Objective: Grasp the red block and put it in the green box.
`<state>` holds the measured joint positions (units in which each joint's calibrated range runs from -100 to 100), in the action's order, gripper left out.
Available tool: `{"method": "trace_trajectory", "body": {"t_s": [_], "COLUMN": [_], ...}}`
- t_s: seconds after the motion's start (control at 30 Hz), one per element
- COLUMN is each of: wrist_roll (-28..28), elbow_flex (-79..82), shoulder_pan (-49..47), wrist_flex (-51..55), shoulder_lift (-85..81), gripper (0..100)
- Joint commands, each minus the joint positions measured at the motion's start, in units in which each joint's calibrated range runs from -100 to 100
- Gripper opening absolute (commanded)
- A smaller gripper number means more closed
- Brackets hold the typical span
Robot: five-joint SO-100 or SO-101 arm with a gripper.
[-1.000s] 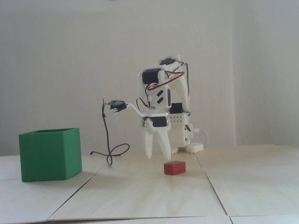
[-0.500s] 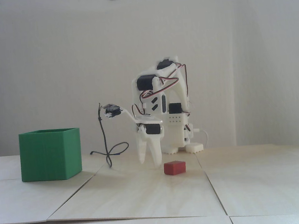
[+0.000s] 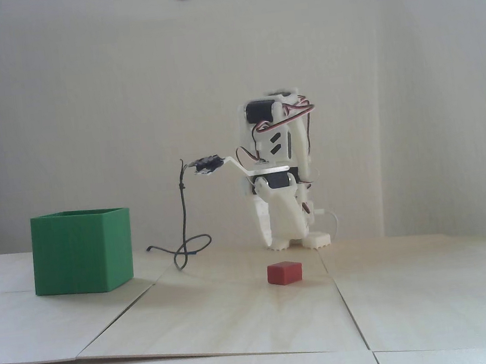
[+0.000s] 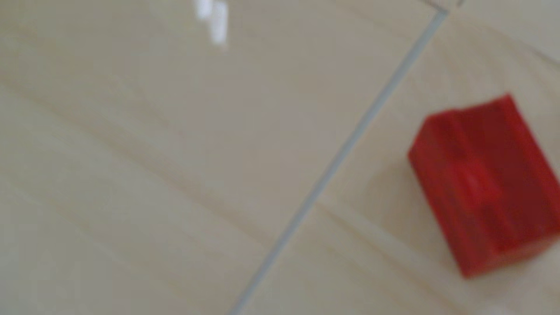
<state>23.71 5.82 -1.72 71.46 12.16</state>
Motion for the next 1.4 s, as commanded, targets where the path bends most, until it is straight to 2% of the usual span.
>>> {"method": "trace_trajectory", "body": {"t_s": [0.0,0.4,0.53,0.73,1.37], "wrist_roll": [0.60,0.18,-2.16,-2.63,-2.68], "elbow_flex": [3.50,2.08,-6.26,-18.06,-22.94], "shoulder_pan": [-2.26,-0.17,1.84,2.48,3.77], "wrist_flex": [0.37,-4.94,-4.09,4.76,4.25], "shoulder_lift": [-7.46,-0.60,5.25,12.51,17.64], "gripper": [41,41,41,41,41]}}
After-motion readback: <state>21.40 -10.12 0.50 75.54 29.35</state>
